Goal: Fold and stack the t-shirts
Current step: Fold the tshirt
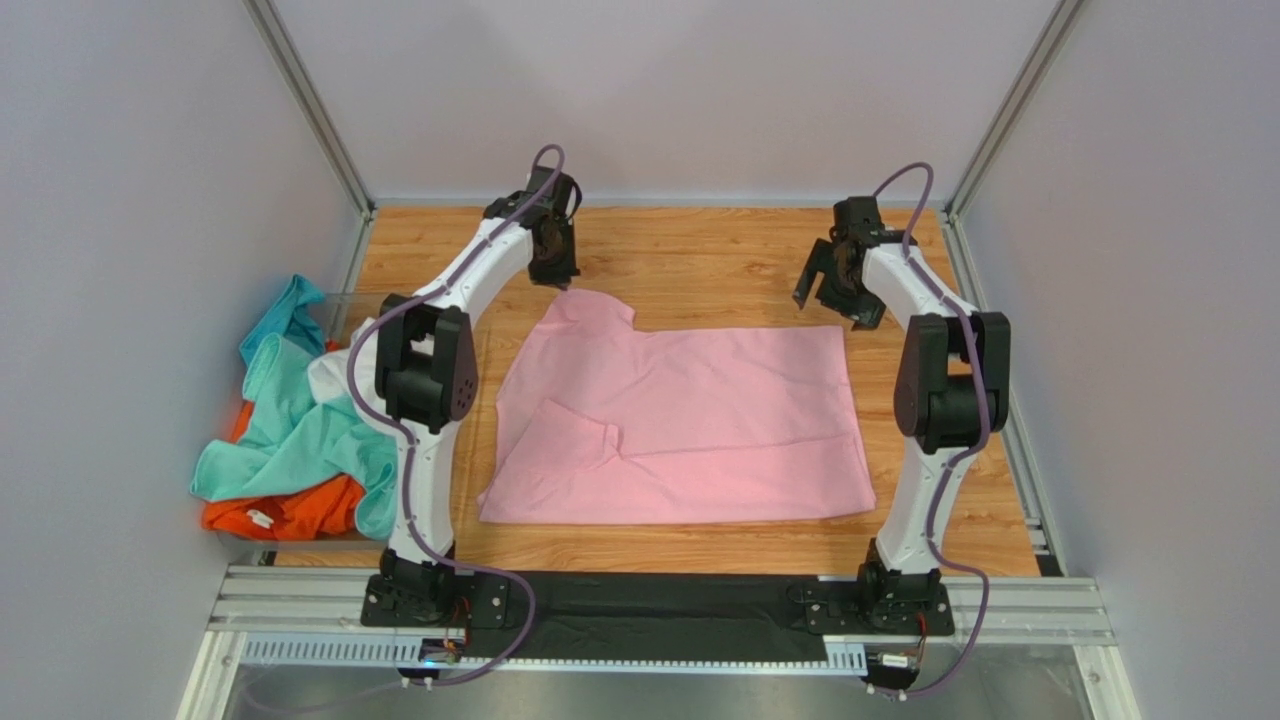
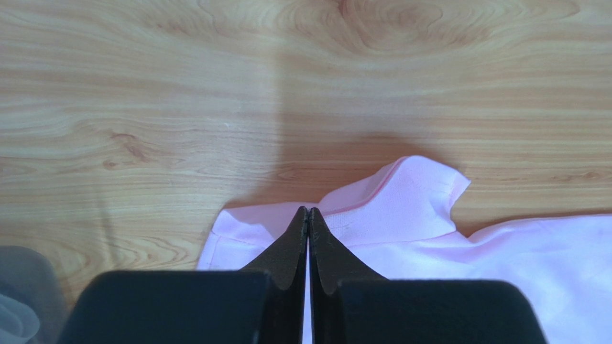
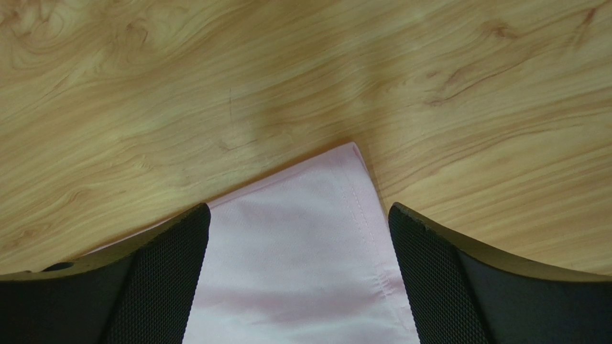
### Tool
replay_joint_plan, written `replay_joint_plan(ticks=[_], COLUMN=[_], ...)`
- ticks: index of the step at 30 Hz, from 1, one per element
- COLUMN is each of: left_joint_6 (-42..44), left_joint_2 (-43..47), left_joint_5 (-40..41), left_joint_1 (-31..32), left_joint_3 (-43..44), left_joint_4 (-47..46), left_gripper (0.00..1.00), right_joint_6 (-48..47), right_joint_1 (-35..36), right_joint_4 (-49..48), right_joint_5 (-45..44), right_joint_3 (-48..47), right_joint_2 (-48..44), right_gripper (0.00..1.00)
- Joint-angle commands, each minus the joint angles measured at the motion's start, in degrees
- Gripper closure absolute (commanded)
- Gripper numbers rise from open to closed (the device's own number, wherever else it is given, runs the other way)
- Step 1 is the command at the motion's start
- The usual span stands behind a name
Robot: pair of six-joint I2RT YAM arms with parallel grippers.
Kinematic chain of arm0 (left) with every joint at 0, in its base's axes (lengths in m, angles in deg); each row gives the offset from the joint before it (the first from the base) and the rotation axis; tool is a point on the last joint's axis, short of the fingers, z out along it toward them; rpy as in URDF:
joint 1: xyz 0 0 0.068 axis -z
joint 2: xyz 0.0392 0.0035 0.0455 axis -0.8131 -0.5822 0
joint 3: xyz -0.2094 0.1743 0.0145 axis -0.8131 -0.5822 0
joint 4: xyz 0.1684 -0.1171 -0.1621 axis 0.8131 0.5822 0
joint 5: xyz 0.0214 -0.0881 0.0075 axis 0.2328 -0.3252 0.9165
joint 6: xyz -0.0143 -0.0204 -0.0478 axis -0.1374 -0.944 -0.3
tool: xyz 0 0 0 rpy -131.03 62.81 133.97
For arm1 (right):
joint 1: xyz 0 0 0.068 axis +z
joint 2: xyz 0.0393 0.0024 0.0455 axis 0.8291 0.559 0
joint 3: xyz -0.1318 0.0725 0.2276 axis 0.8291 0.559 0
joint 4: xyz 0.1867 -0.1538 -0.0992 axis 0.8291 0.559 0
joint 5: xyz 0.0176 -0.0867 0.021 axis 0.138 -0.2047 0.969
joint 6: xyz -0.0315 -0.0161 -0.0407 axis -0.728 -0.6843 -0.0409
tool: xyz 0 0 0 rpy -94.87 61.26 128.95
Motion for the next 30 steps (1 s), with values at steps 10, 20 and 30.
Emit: replay_joint_plan(ticks=[10,20,30], left_joint_6=[-2.04,-3.62,-5.64], left_joint_2=[9.49,12.48,21.53], left_joint_5=[-3.39,-4.45,-6.9], left_joint_1=[0.15,0.24,0.32], left_joint_3=[-10.51,-15.34,-23.86], left_joint_4=[-5.02,-6.78,-8.63], left_gripper=[1.0,1.0,1.0], right_joint_6=[-0.43,0.19,-0.16], right_joint_1=[-1.51,-1.51,-1.43], right_joint_4=[2.89,2.28,0.35], right_joint_5=[-4.19,-4.1,-1.9], right_joint_3=[-10.38,-6.51,-1.95], right_joint_2=[10.81,9.94,3.44], right_gripper=[0.21,0.58,1.0])
